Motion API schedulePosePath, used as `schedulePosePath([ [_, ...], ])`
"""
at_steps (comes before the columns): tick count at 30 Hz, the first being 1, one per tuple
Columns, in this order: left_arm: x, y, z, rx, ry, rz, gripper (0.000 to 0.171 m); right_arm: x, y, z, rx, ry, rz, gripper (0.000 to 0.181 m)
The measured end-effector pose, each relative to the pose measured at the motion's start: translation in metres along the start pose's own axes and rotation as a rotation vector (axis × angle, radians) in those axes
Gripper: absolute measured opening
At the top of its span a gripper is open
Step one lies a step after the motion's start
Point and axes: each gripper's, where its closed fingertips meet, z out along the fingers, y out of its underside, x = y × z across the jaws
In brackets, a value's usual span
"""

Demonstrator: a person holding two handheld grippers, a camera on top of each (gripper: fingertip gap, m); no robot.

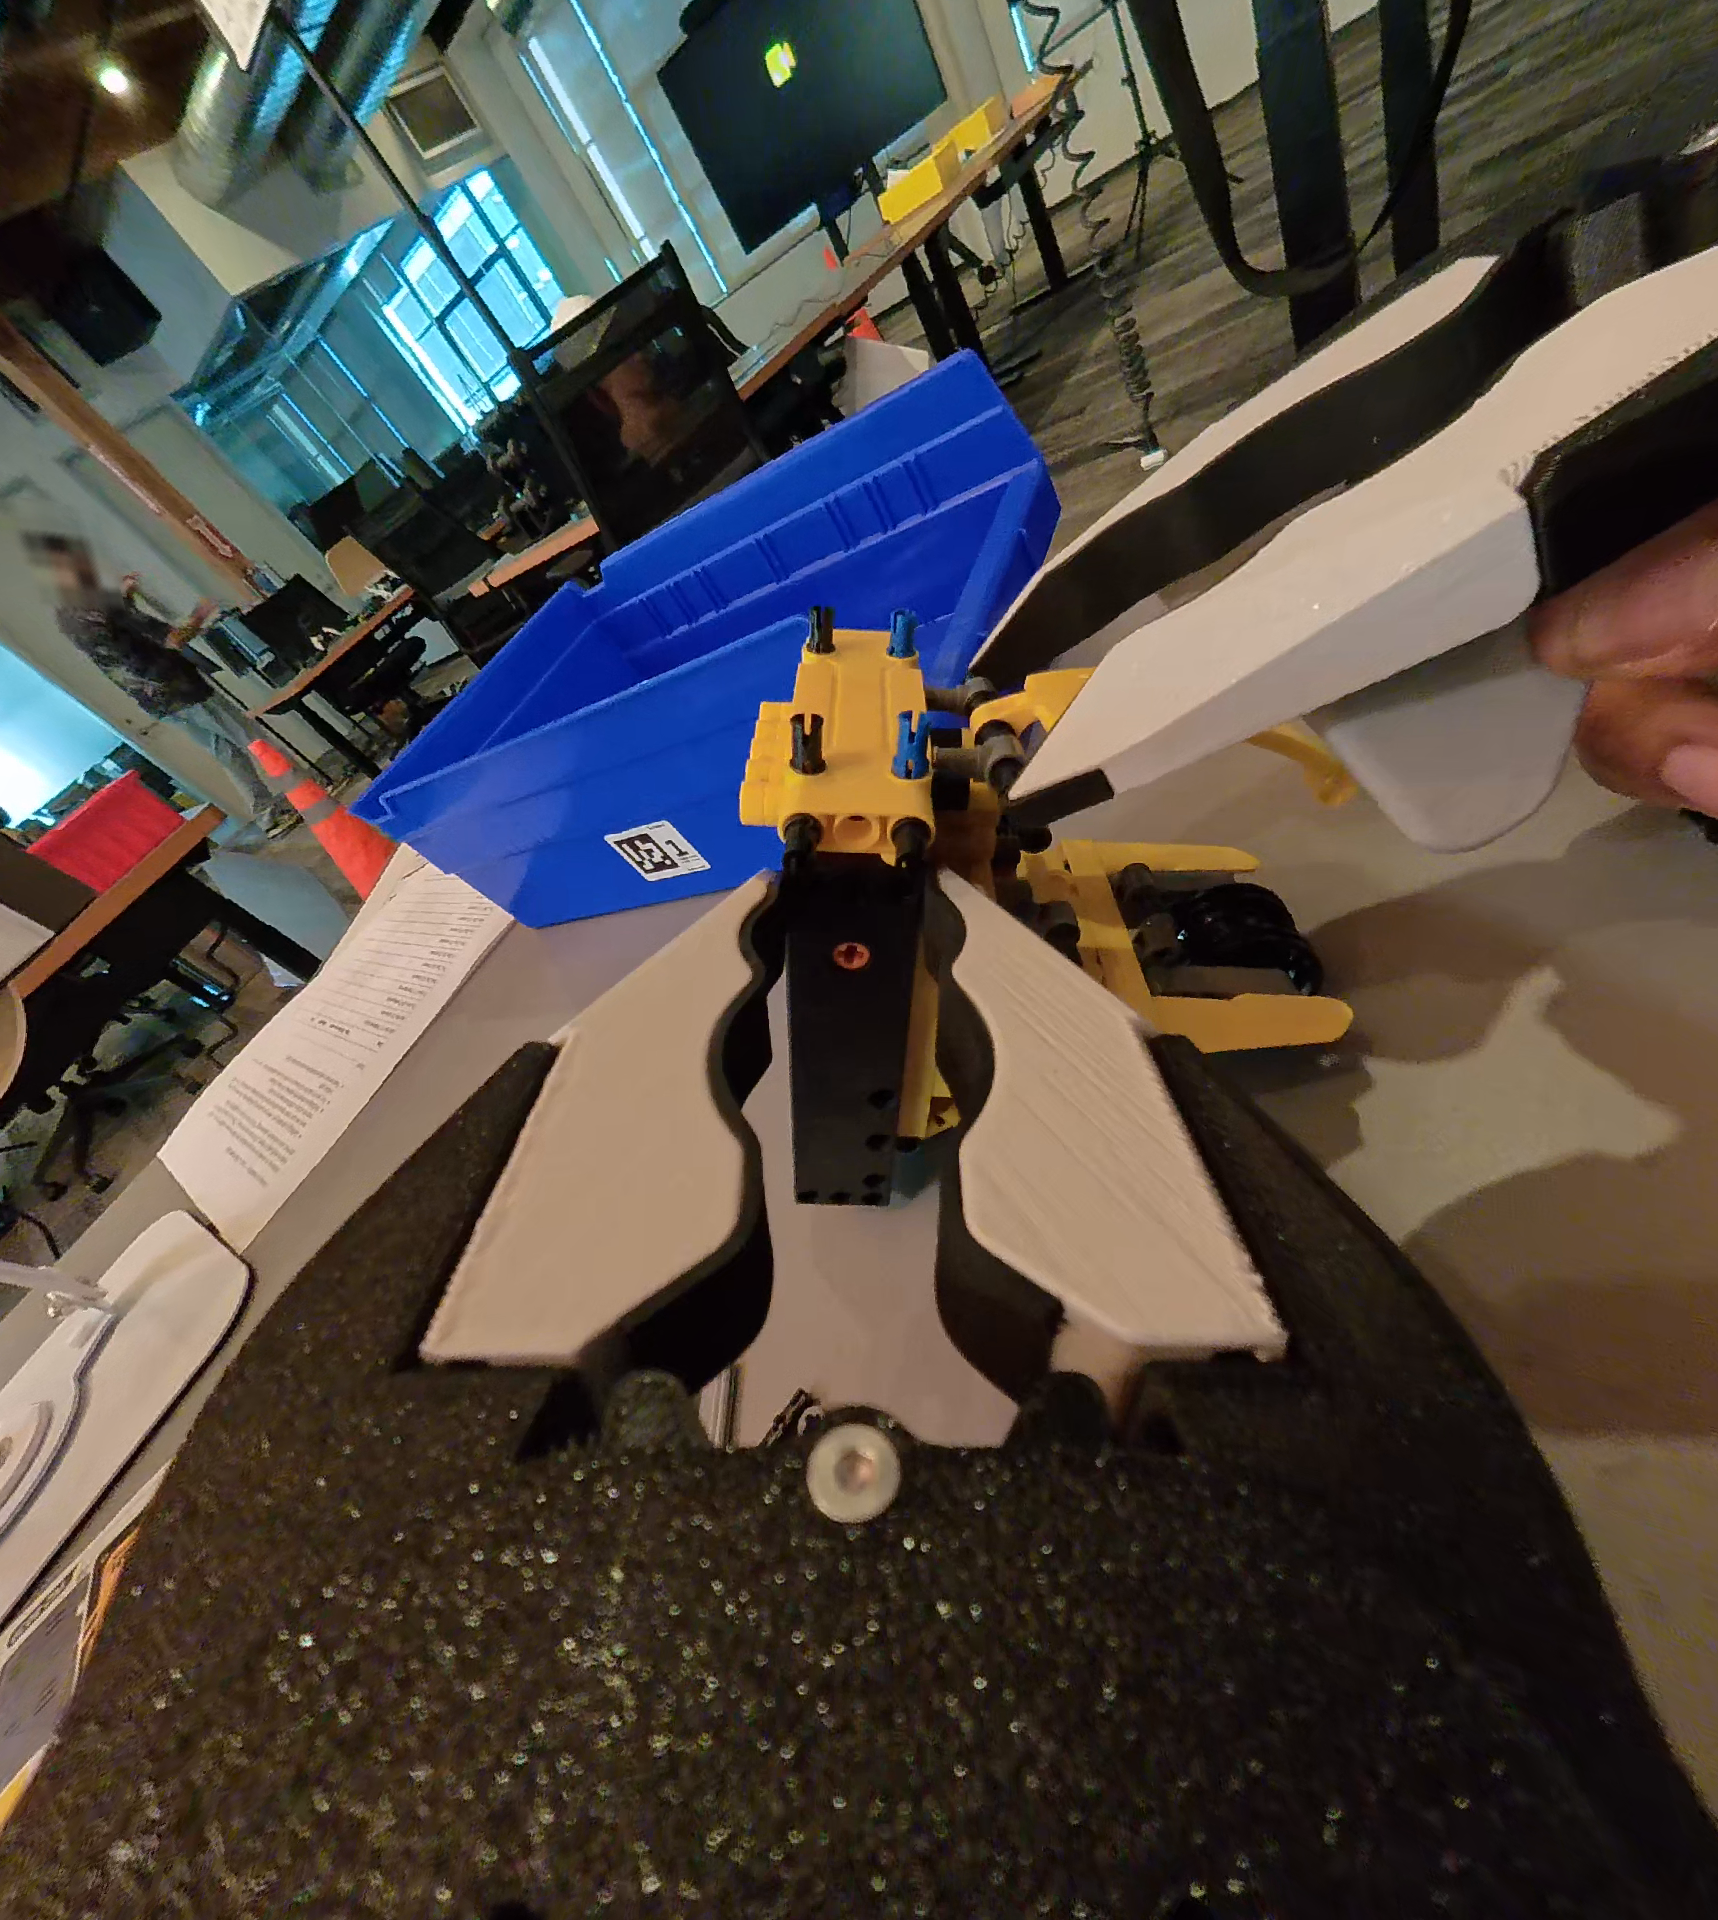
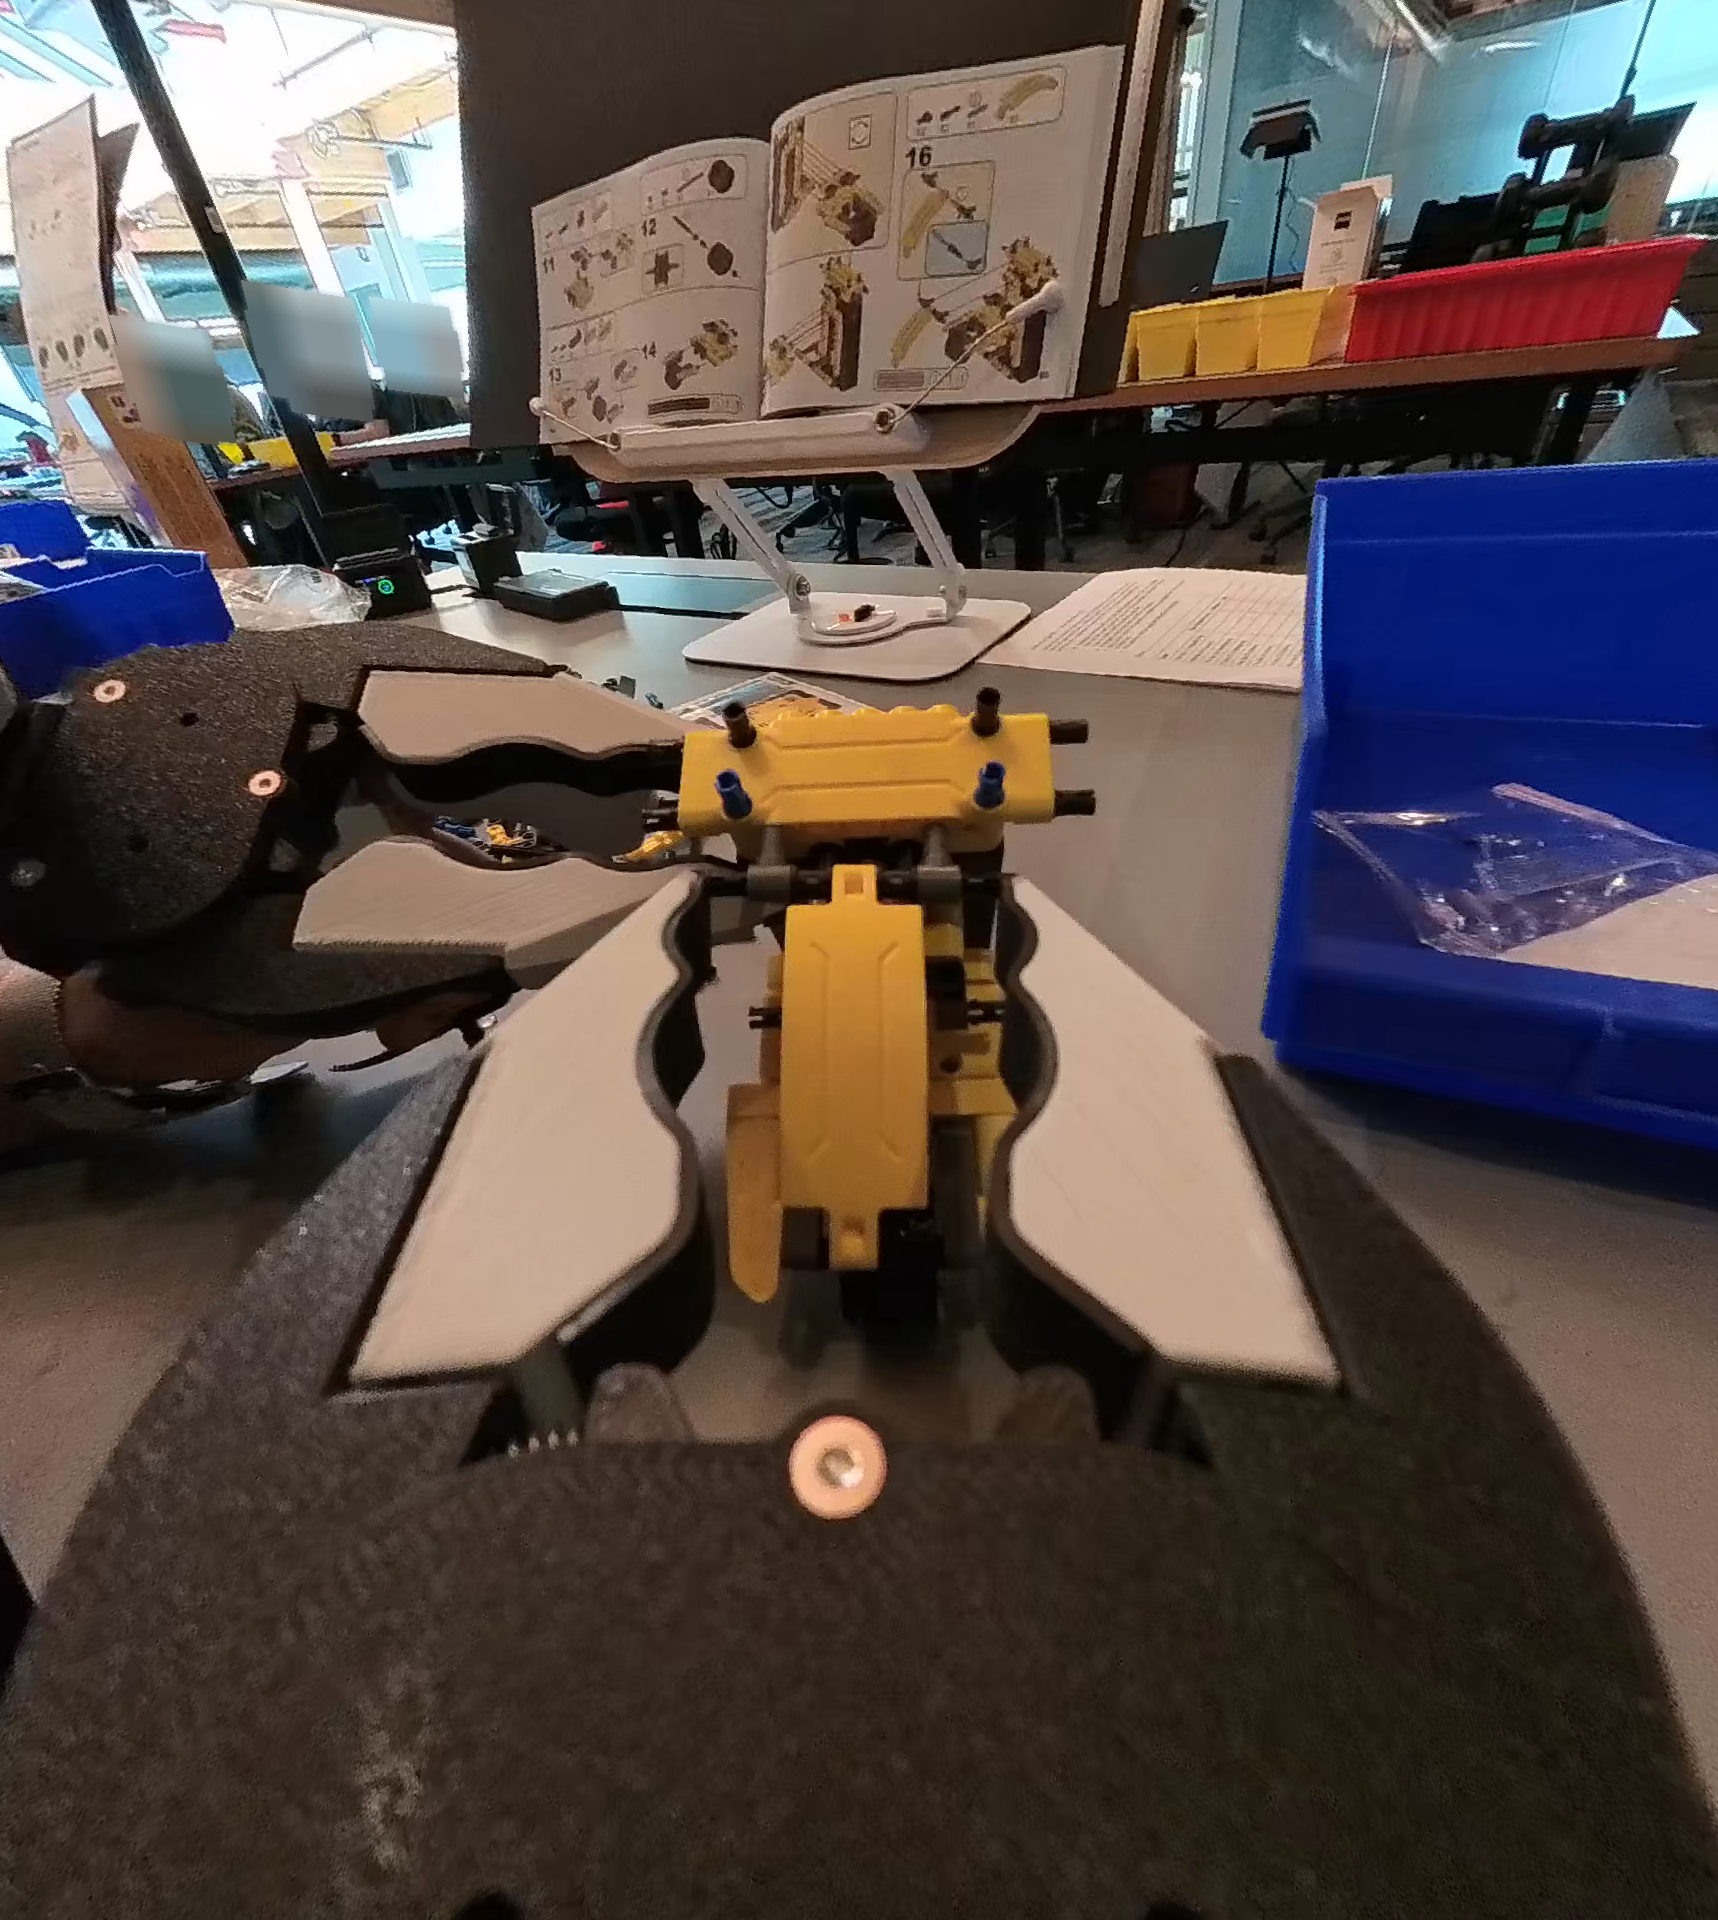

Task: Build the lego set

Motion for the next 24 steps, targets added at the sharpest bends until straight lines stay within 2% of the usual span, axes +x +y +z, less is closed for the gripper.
schedulePosePath([
  [24, 0.0021, 0.0004, -0.0038, 0.015, 0.033, 0.002, 0.025, -0.0014, 0.0015, -0.0004, -0.016, 0.028, -0.085, 0.054],
])
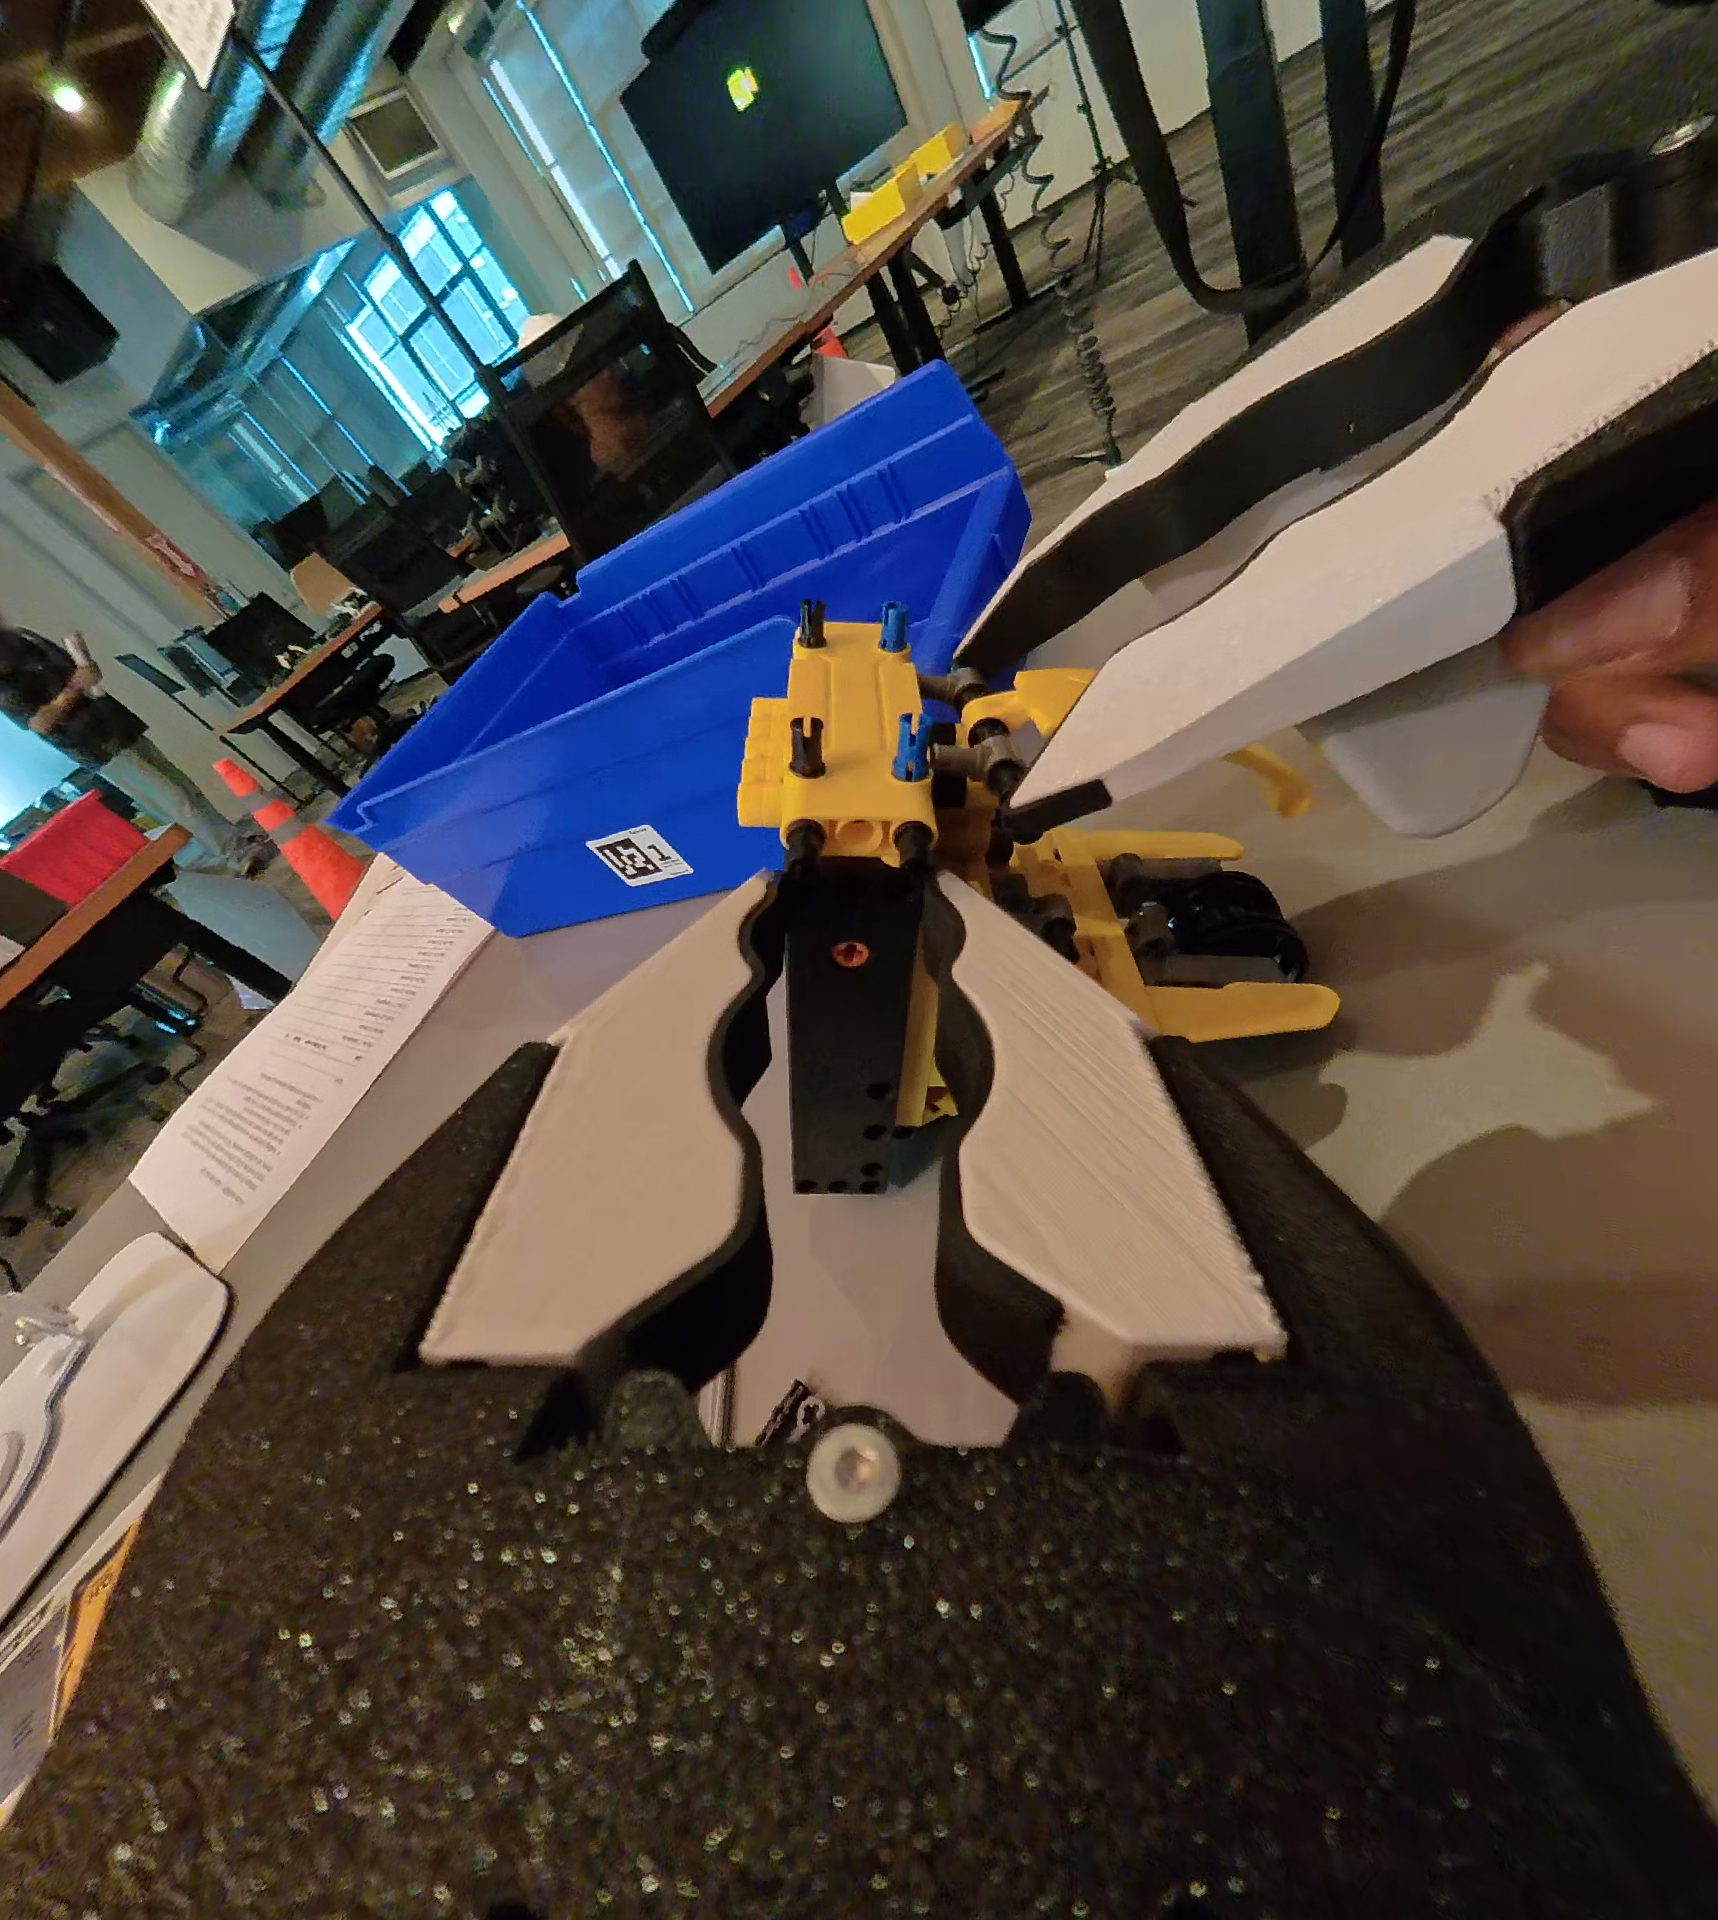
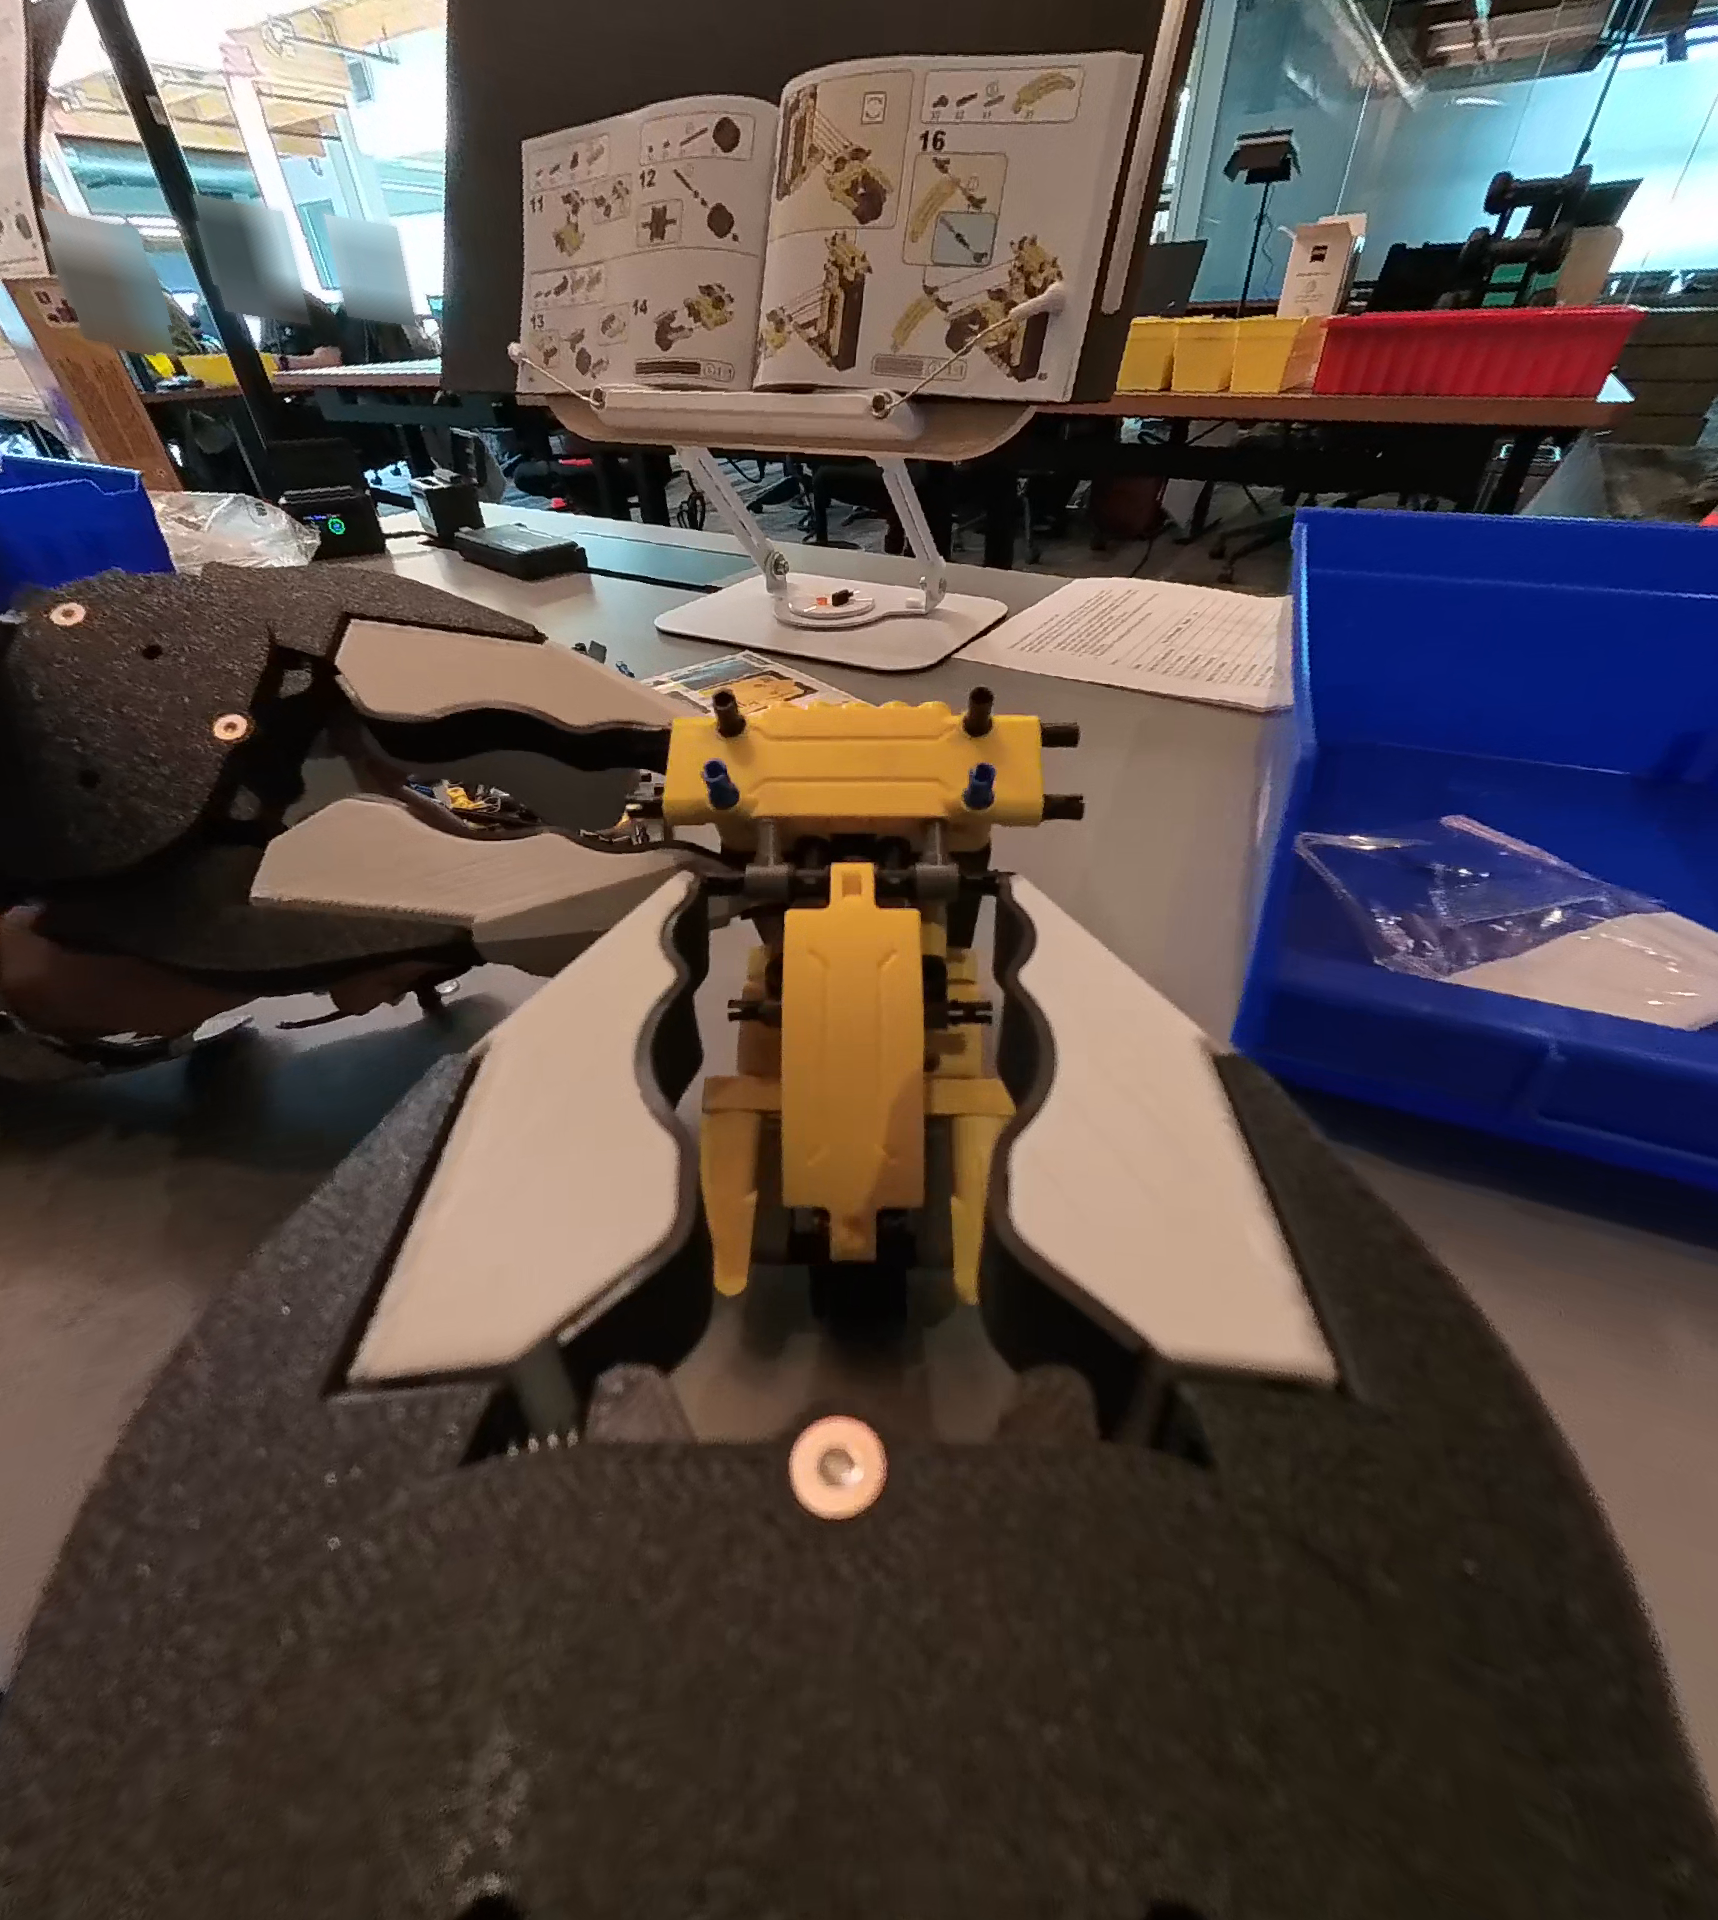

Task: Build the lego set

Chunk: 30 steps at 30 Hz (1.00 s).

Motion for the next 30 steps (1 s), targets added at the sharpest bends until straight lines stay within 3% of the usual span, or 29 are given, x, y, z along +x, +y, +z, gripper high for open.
schedulePosePath([
  [18, 0.0004, 0.0, -0.0001, 0.002, 0.001, 0.002, 0.025, 0.0003, -0.0002, 0.0005, -0.005, 0.058, -0.096, 0.055],
  [30, 0.0011, 0.0001, -0.0002, -0.001, -0.003, 0.017, 0.025, 0.0005, -0.0004, 0.0003, 0.001, 0.046, -0.044, 0.055],
])
